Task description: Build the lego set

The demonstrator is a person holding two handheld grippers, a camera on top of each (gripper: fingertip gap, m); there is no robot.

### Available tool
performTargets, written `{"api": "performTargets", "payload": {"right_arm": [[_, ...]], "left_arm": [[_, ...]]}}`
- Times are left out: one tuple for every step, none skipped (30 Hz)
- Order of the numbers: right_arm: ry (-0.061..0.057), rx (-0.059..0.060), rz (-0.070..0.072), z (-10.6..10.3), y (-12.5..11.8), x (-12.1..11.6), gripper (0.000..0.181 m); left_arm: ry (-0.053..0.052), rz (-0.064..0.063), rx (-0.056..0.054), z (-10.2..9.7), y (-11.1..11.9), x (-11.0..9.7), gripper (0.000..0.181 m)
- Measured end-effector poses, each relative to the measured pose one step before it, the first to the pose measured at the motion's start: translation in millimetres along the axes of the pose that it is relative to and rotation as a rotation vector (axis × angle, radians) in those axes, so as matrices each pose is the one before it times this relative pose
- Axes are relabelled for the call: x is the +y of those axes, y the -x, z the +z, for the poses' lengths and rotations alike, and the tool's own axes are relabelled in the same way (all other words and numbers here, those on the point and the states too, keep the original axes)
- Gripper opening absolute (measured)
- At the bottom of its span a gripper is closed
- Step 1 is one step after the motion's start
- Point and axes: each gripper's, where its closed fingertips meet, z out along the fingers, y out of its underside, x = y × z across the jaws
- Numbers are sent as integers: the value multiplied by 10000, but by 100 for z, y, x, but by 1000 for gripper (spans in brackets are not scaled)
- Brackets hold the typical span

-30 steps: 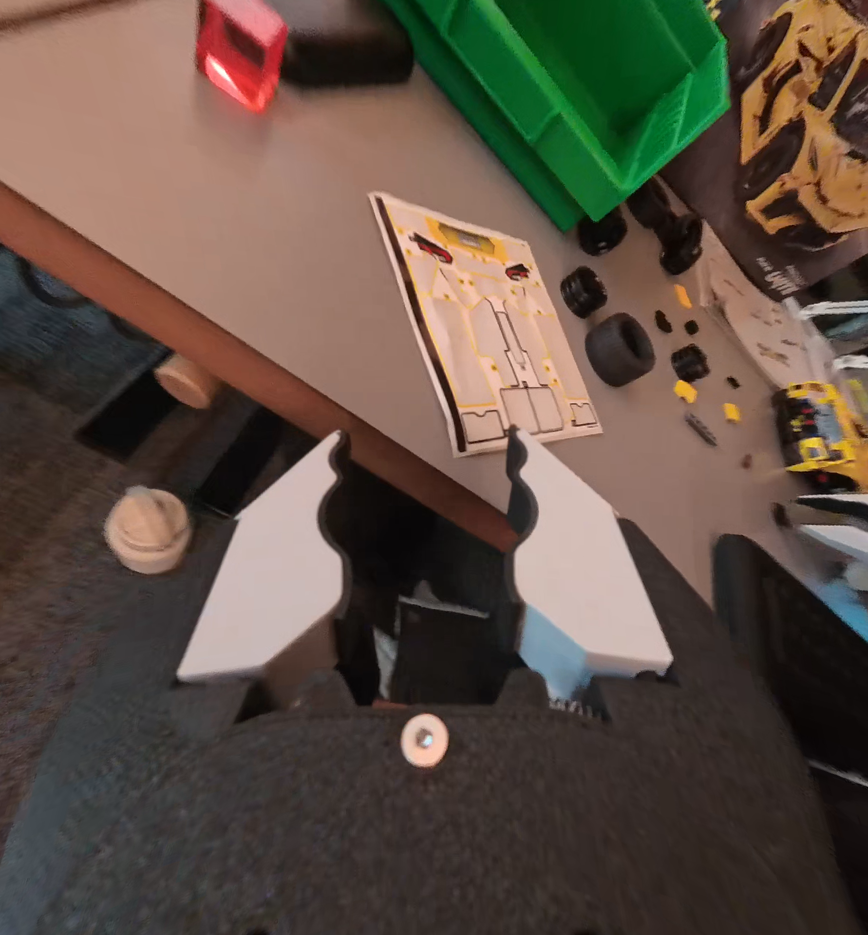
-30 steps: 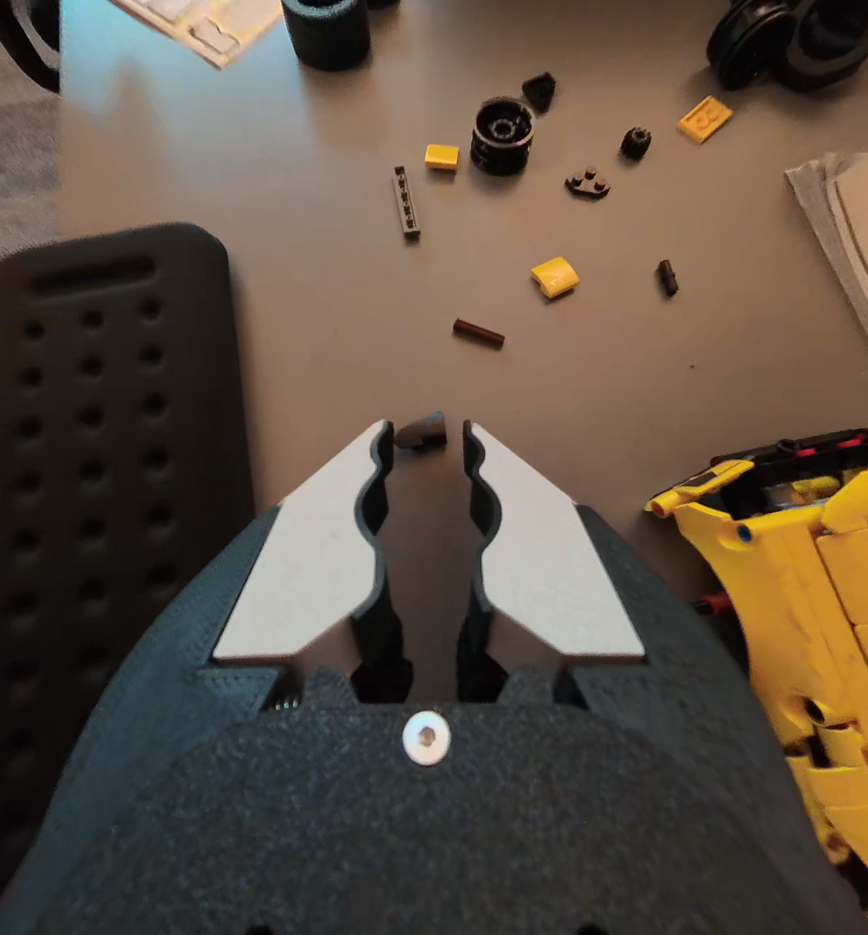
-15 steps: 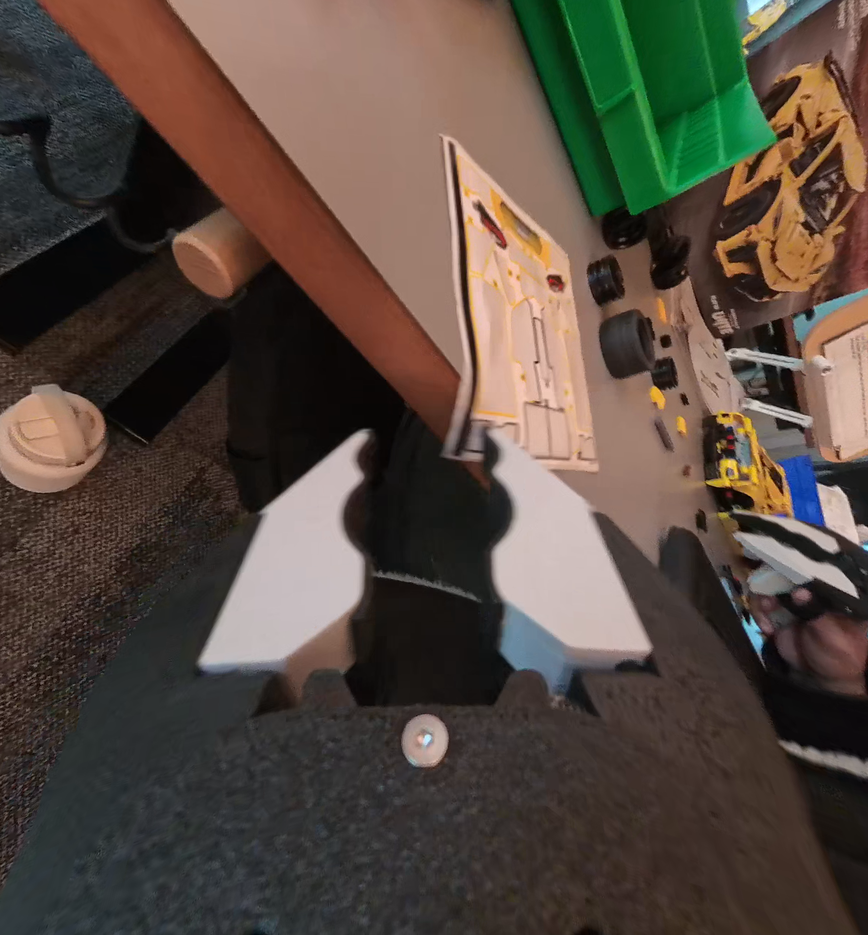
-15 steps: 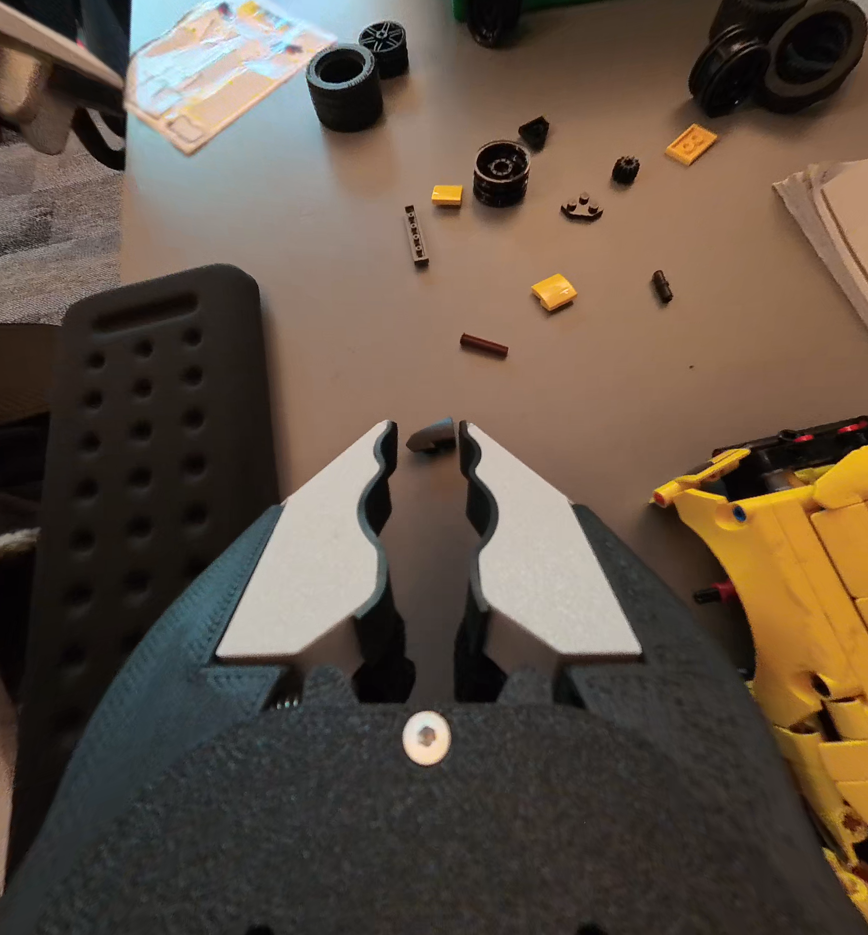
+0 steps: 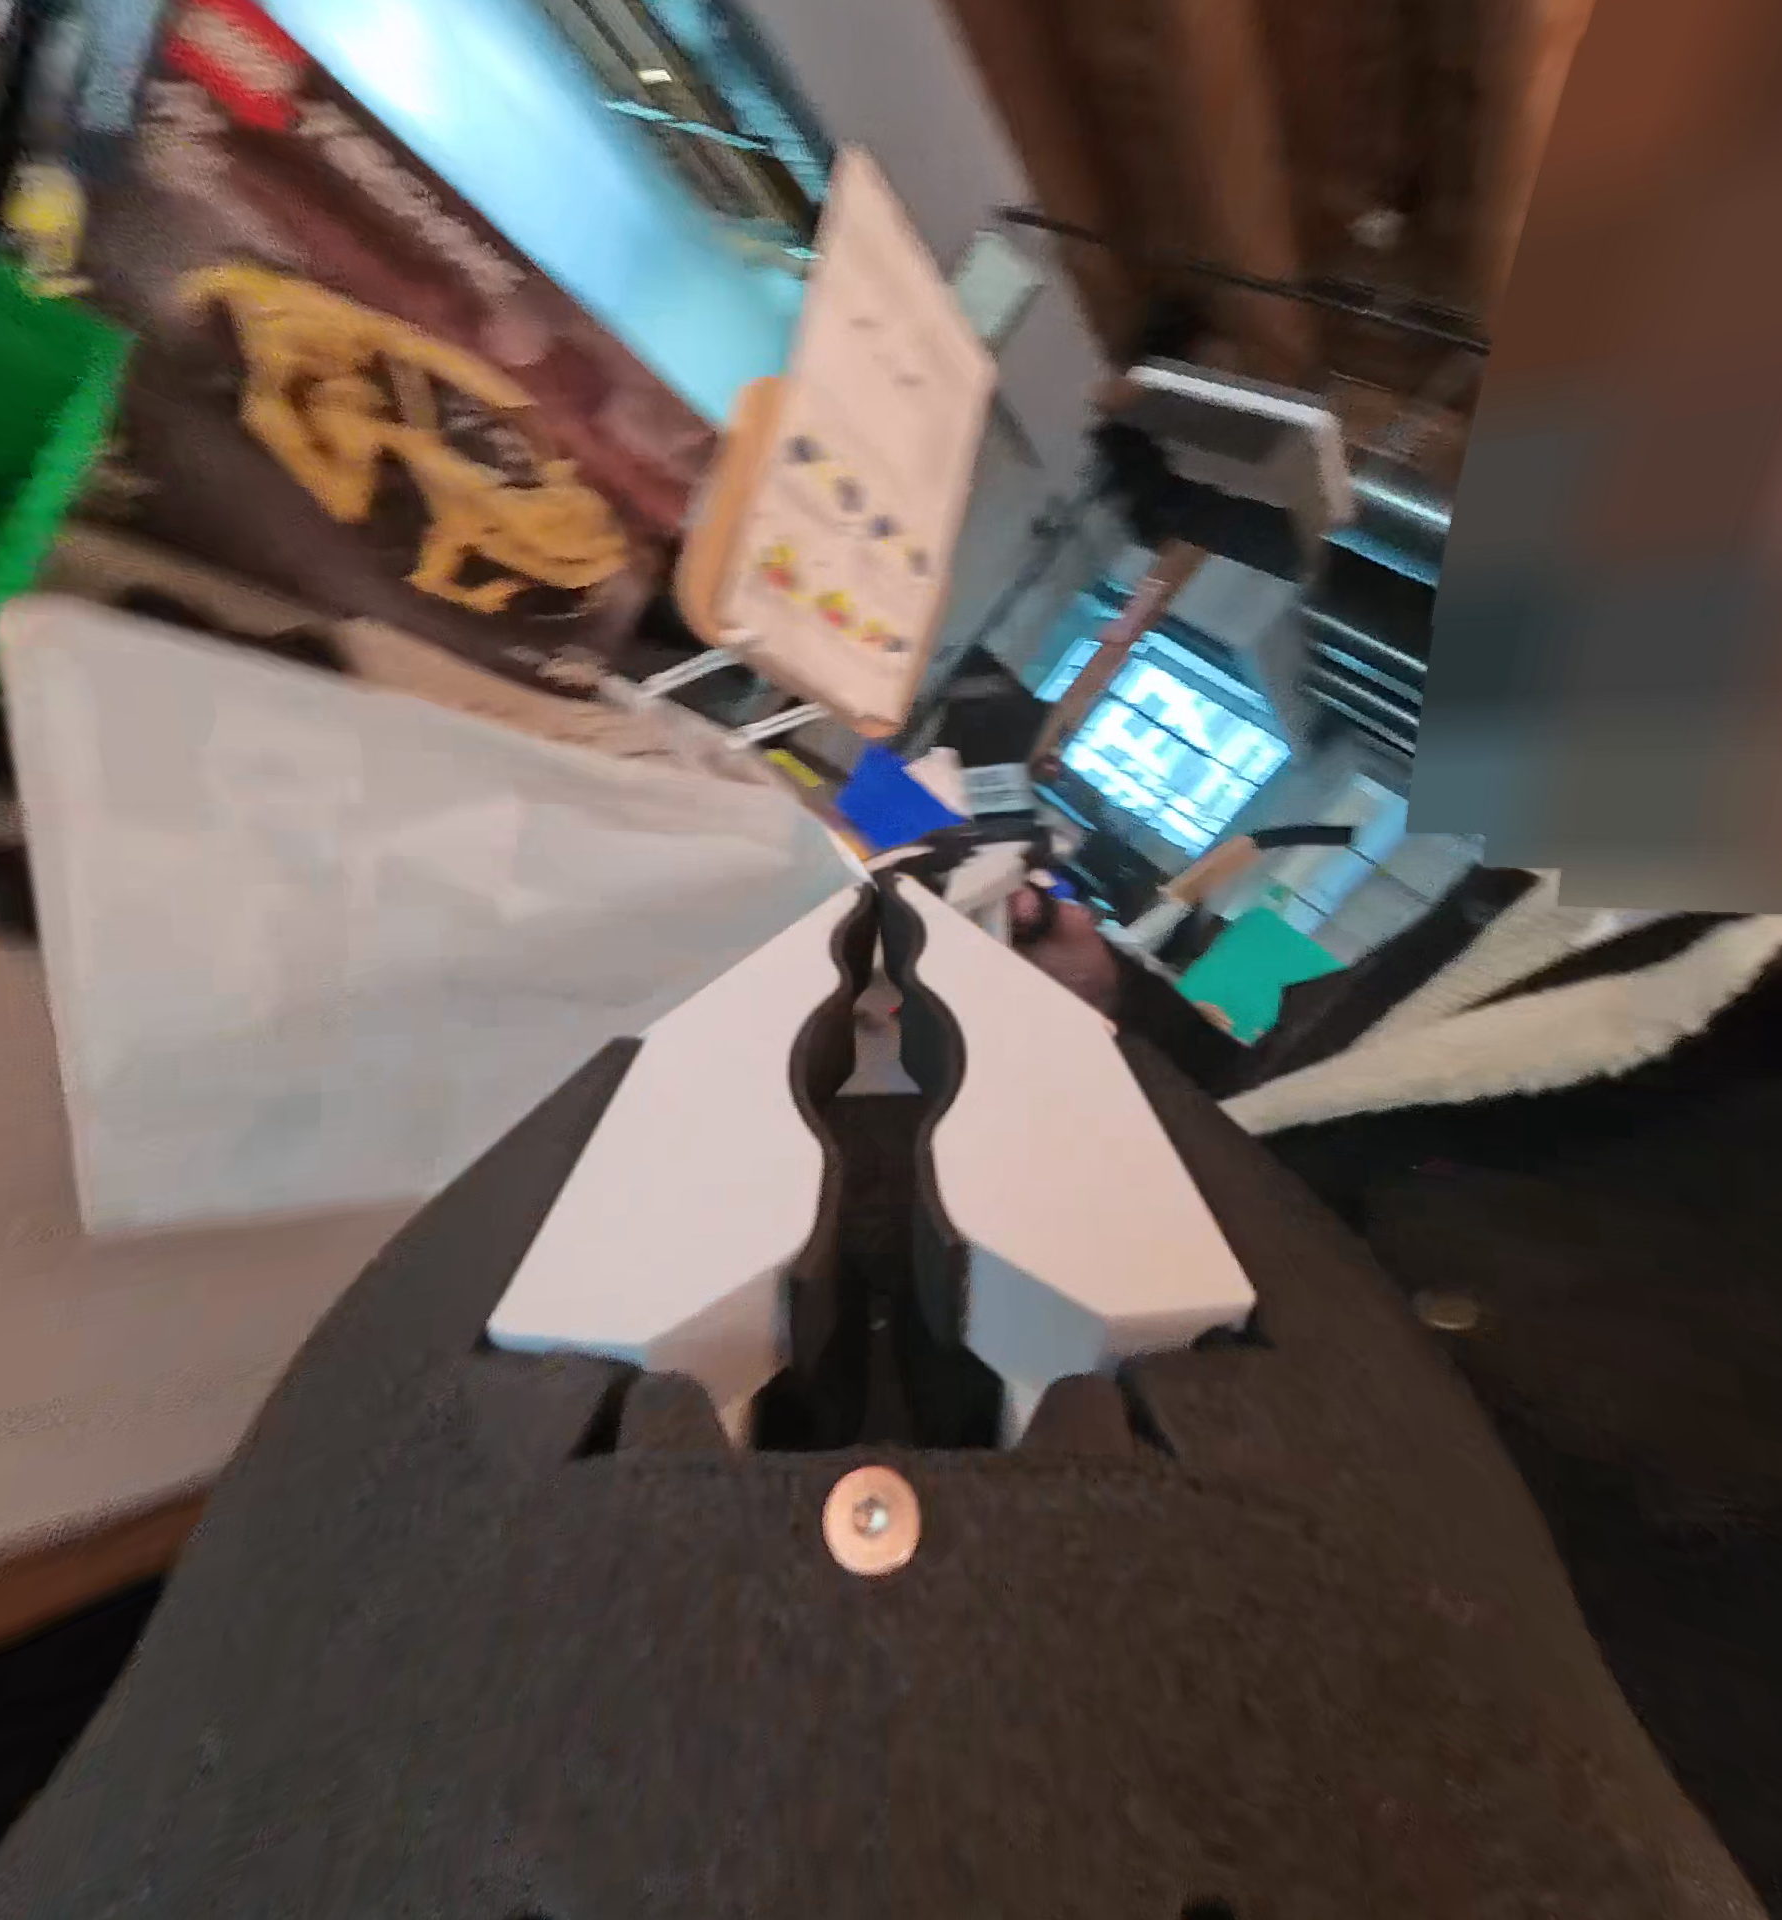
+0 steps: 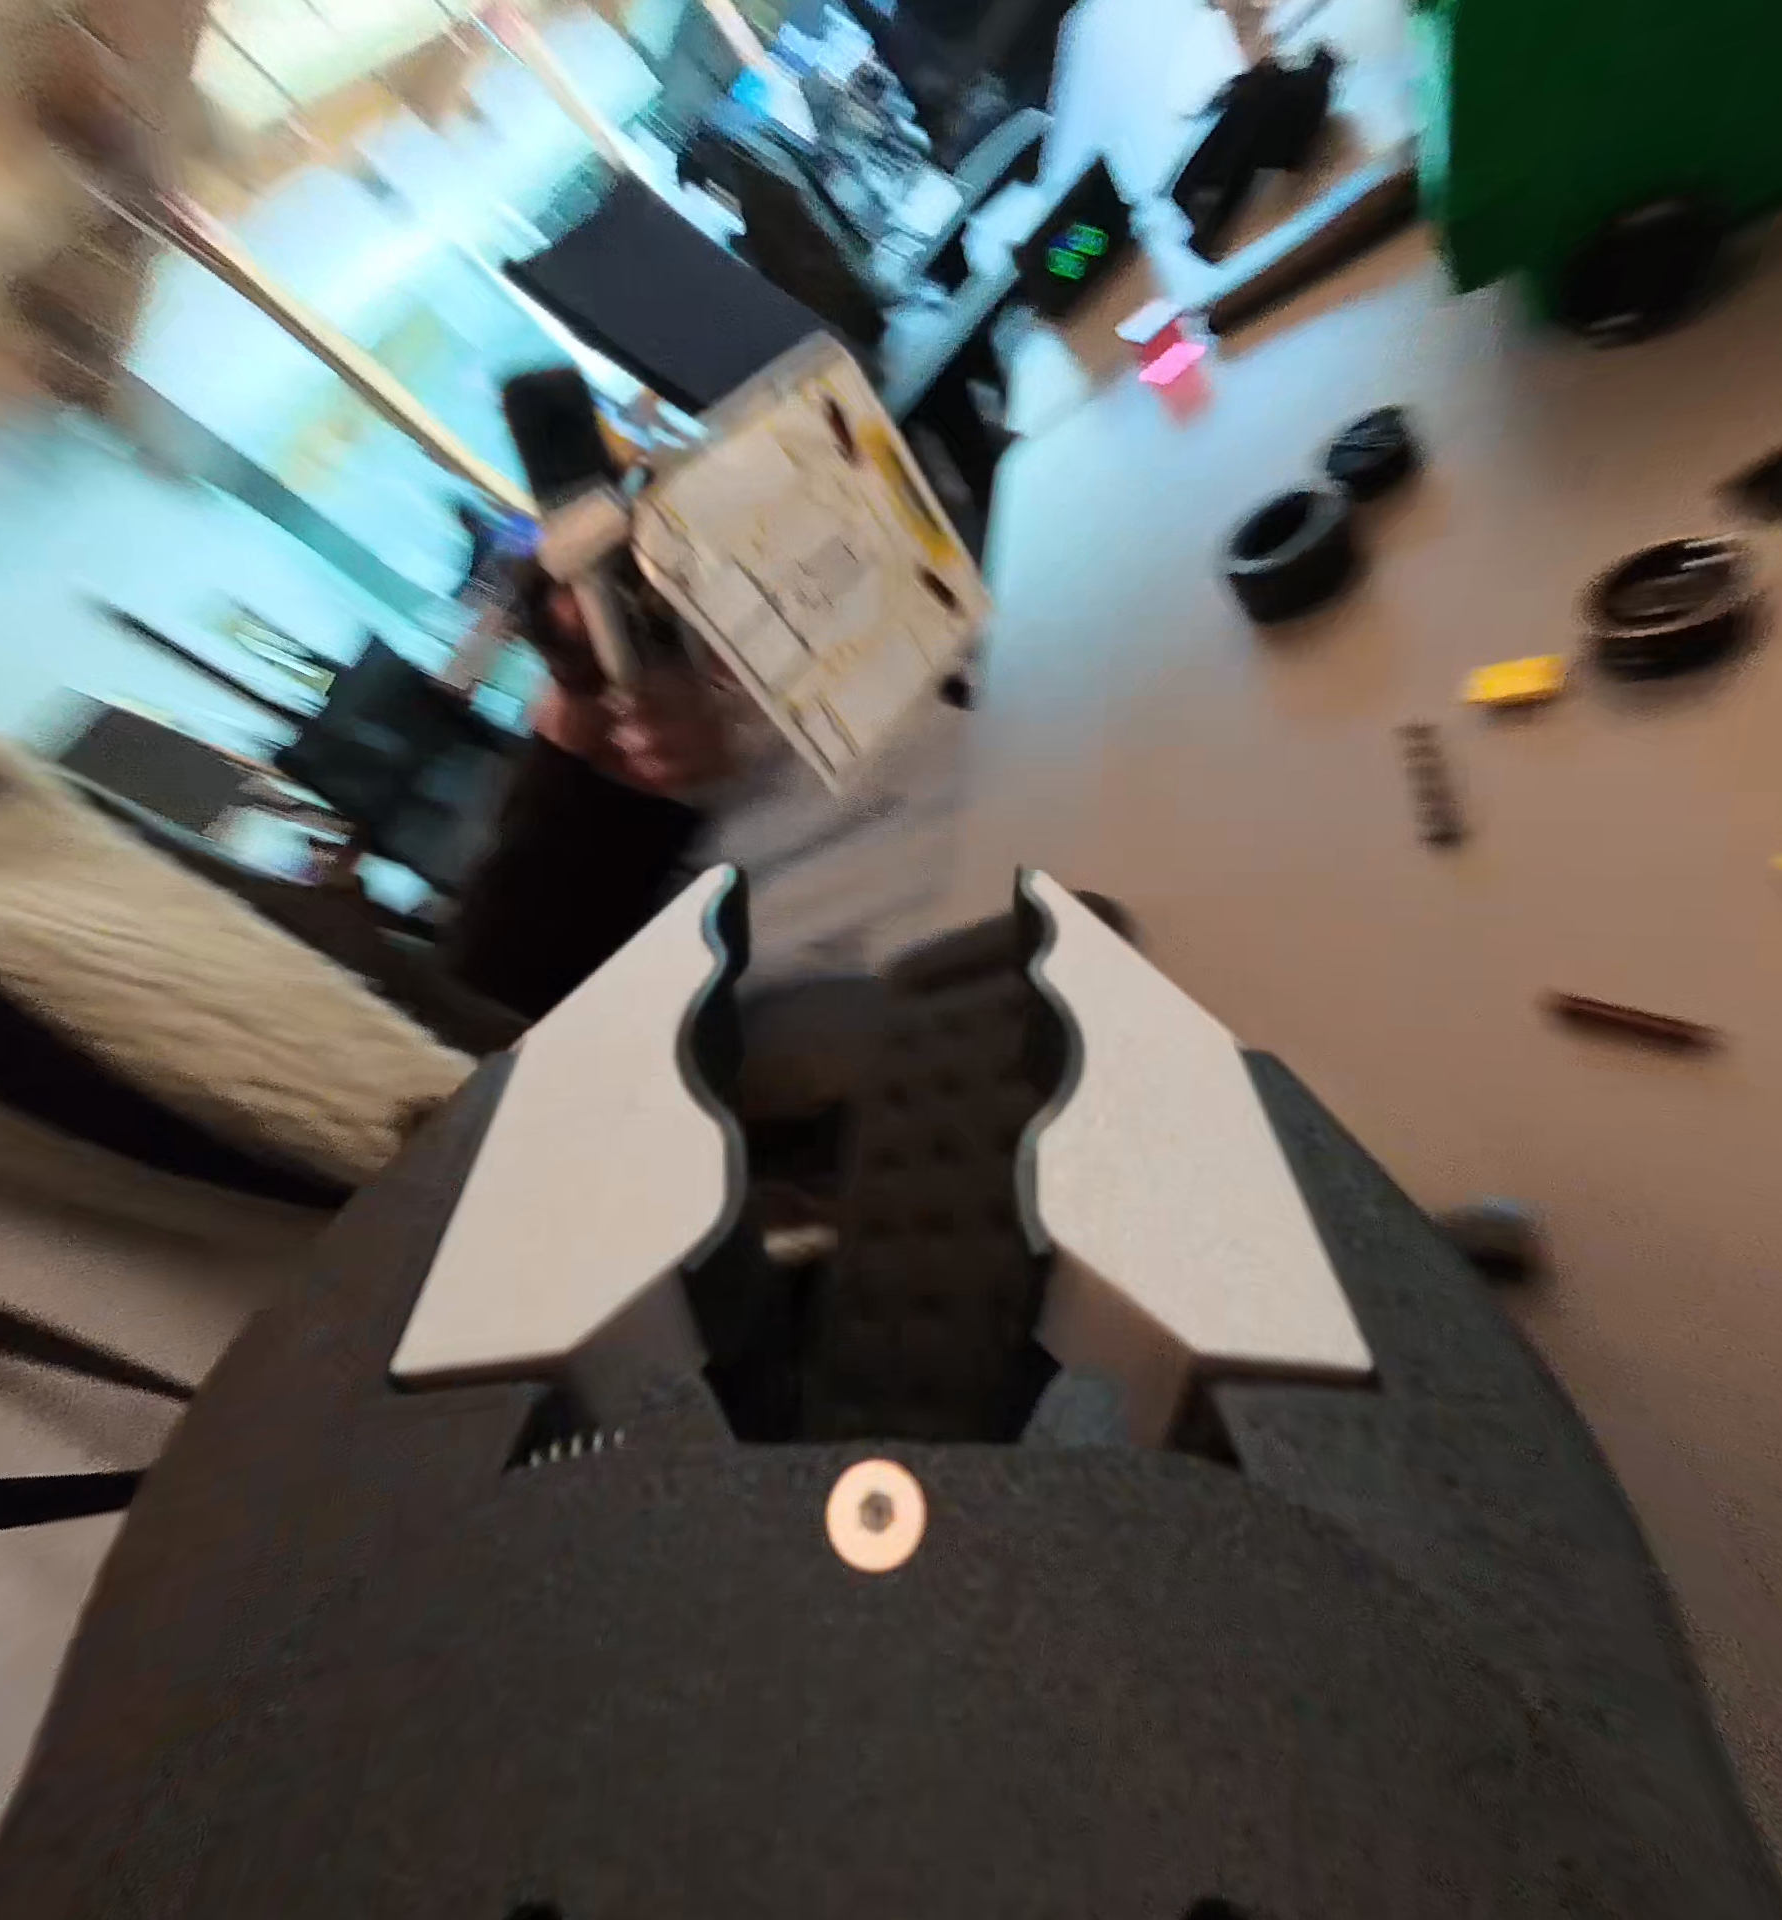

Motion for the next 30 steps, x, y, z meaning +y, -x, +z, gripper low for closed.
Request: {"api": "performTargets", "payload": {"right_arm": [[-273, -971, 854, 444, 908, -343, 58], [-38, -745, 687, 528, 554, 213, 64], [213, -621, 622, 590, 344, 738, 69], [290, -618, 637, 568, 336, 938, 76], [165, -615, 635, 411, 391, 762, 81], [78, -600, 524, 216, 502, 615, 83], [67, -630, 455, 73, 691, 530, 82], [100, -612, 363, 6, 855, 517, 82], [126, -665, 238, -6, 1107, 515, 83], [34, -607, 139, -40, 1128, 323, 83], [-140, -533, -33, -184, 1103, -62, 82], [-351, -357, -150, -401, 928, -540, 78], [-386, -168, -199, -541, 719, -728, 74], [-287, -135, -287, -607, 748, -708, 68], [-291, 6, -363, -643, 608, -719, 59], [-277, 57, -443, -658, 568, -686, 49], [-210, 56, -444, -698, 540, -556, 33], [-154, 202, -401, -735, 252, -517, 18], [-155, 476, -361, -827, -193, -561, 11], [-211, 380, -437, -880, -119, -643, 1], [-229, 419, -340, -836, -218, -699, 0], [16, 559, -304, -652, -455, -321, 0], [139, 576, -438, -489, -471, -51, 0], [75, 566, -485, -461, -454, -71, 0], [68, 592, -446, -444, -538, -56, 0], [80, 514, -384, -430, -502, -19, 0], [26, 282, -245, -374, -258, -87, 0], [-70, 94, -83, -345, -75, -222, 0], [-188, -22, 11, -322, 19, -365, 0], [-236, -128, 86, -285, 93, -418, 0]], "left_arm": [[-30, 125, 794, 1432, -1633, 145, 0], [-23, 46, 863, 1440, -1562, 182, 0], [-12, 53, 720, 1452, -1243, 211, 0], [47, 117, 538, 1386, -897, 271, 0], [115, 156, 520, 1287, -831, 328, 0], [110, 166, 515, 1212, -794, 252, 0], [89, 216, 421, 1108, -639, 119, 0], [88, 264, 379, 1014, -557, 45, 0], [85, 233, 390, 939, -530, 16, 0], [72, 144, 344, 867, -359, 17, 0], [91, 28, 263, 780, -97, 125, 0], [118, -79, 213, 663, 109, 263, 0], [115, -125, 155, 542, 300, 339, 0], [77, -123, -13, 402, 617, 340, 0], [57, -160, -75, 303, 773, 370, 0], [36, -221, -16, 227, 734, 358, 0], [-29, -220, -71, 147, 800, 245, 0], [-46, -178, -144, 74, 870, 191, 0], [-1, -144, -157, 5, 855, 231, 0], [80, -104, -234, -36, 953, 342, 0], [187, 34, -300, -74, 1002, 517, 0], [170, 220, -282, -105, 885, 576, 0], [13, 204, -311, -157, 850, 385, 2], [-109, 39, -411, -217, 1009, 73, 10], [-142, -95, -480, -198, 1171, -128, 26], [-113, -132, -428, -138, 1129, -248, 40], [-134, -75, -362, -51, 1012, -416, 46], [-211, -5, -379, 82, 968, -615, 52], [-227, 60, -339, 235, 825, -663, 59], [-152, 95, -253, 394, 638, -519, 61]]}}
